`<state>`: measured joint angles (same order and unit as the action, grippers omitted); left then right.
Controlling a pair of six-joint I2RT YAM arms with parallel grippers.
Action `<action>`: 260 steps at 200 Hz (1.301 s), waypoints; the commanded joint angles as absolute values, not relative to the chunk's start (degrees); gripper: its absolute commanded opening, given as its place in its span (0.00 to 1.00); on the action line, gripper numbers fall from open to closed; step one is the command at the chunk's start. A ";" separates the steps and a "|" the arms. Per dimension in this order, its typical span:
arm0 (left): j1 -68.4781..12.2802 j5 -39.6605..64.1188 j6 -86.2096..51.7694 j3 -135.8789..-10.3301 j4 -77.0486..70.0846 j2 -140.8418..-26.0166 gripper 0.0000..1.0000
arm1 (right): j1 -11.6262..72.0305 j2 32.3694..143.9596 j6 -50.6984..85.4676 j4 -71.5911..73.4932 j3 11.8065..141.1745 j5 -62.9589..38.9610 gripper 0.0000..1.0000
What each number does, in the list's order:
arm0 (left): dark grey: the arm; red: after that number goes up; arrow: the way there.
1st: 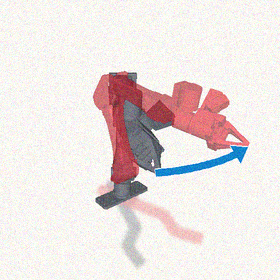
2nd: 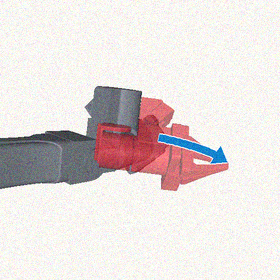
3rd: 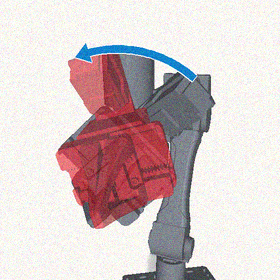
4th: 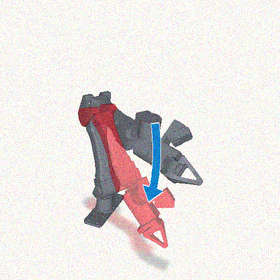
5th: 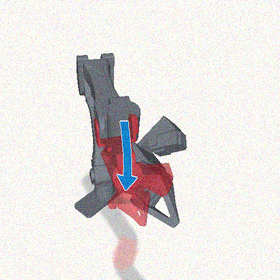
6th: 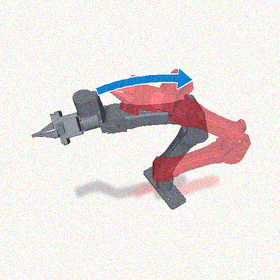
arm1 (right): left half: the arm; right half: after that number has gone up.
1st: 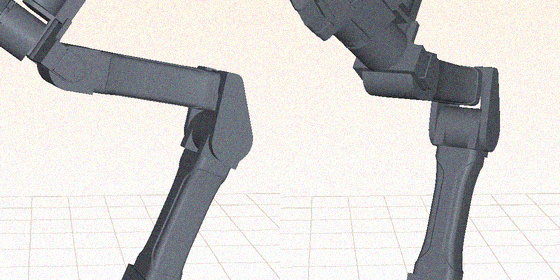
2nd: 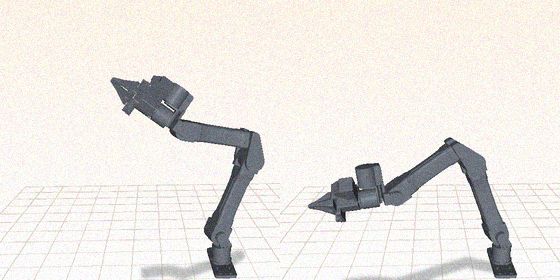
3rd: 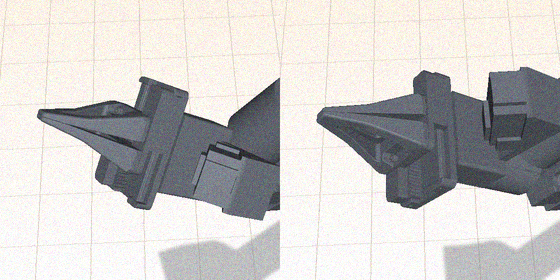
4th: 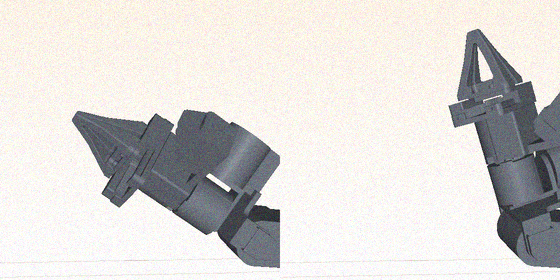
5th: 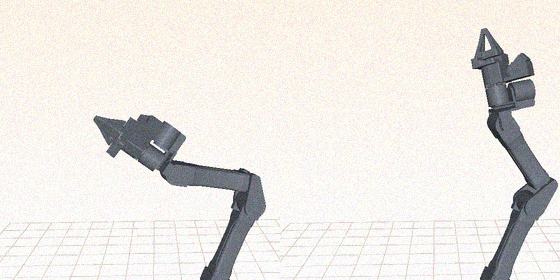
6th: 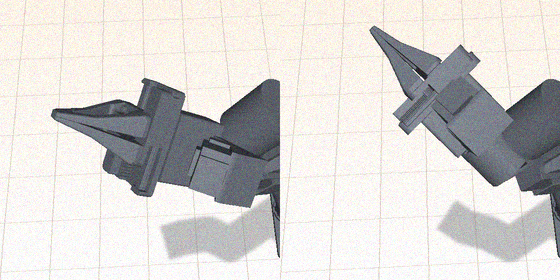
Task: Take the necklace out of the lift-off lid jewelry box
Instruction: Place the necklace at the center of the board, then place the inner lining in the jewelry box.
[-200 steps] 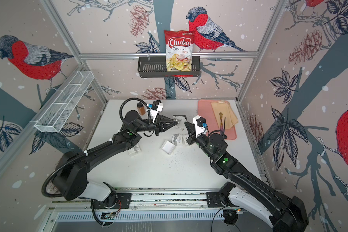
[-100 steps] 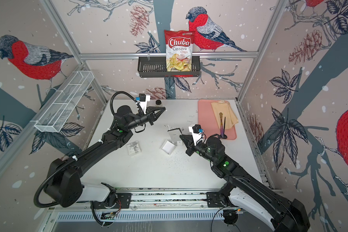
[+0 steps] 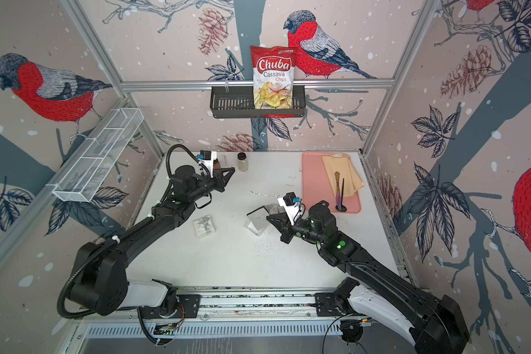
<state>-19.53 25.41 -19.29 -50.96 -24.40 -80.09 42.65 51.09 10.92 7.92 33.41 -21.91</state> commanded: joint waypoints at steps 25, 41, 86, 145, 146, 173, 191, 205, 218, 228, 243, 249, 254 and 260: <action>-18.99 25.96 -18.08 -48.27 -23.11 -87.49 0.00 | 42.19 56.16 12.29 5.11 36.36 -16.87 0.00; -18.59 27.13 -19.15 -48.24 -24.88 -91.31 0.00 | 42.19 57.65 12.57 4.34 37.20 -16.39 0.00; -18.28 28.79 -21.42 -50.50 -27.93 -99.20 0.00 | 42.19 60.98 12.69 0.61 38.79 -14.42 0.00; -18.23 24.00 -19.38 -52.75 -23.89 -97.67 0.00 | 42.58 67.02 12.38 -0.71 41.39 -13.86 0.00; -18.26 24.00 -19.31 -52.74 -23.81 -97.66 0.00 | 42.60 67.42 12.34 -0.71 41.53 -13.78 0.00; -18.28 24.25 -18.86 -52.58 -22.15 -98.94 0.45 | 43.77 73.23 12.27 -3.97 45.11 -10.93 0.00; -18.21 25.01 -19.41 -49.96 -24.51 -97.86 0.61 | 44.94 77.60 11.50 -7.45 48.59 -8.99 0.00; -18.25 24.65 -19.77 -47.69 -25.84 -95.27 0.66 | 45.61 80.59 10.86 -10.05 51.43 -8.44 0.00; -18.28 23.34 -19.39 -46.63 -25.11 -92.29 0.68 | 46.17 83.31 10.08 -12.17 53.98 -8.29 0.00; -18.28 22.18 -18.64 -46.36 -23.52 -90.09 0.69 | 46.64 85.06 9.40 -14.14 55.89 -7.98 0.00; -18.15 18.63 -17.67 -46.36 -20.10 -86.63 0.69 | 47.26 88.01 8.62 -17.96 58.72 -6.89 0.00; -18.19 16.88 -17.39 -46.24 -18.68 -85.13 0.69 | 47.57 88.82 8.39 -19.62 59.86 -6.19 0.00; -18.09 15.15 -17.27 -46.13 -17.59 -83.98 0.69 | 47.75 89.84 8.23 -20.91 60.66 -5.60 0.00; -18.02 13.28 -17.02 -45.99 -16.42 -82.58 0.69 | 47.92 90.54 8.08 -22.24 61.50 -4.88 0.00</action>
<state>-18.31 21.23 -18.96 -46.44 -21.63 -86.67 47.24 87.92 10.13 -14.17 58.59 -8.32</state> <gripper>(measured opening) 0.690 0.048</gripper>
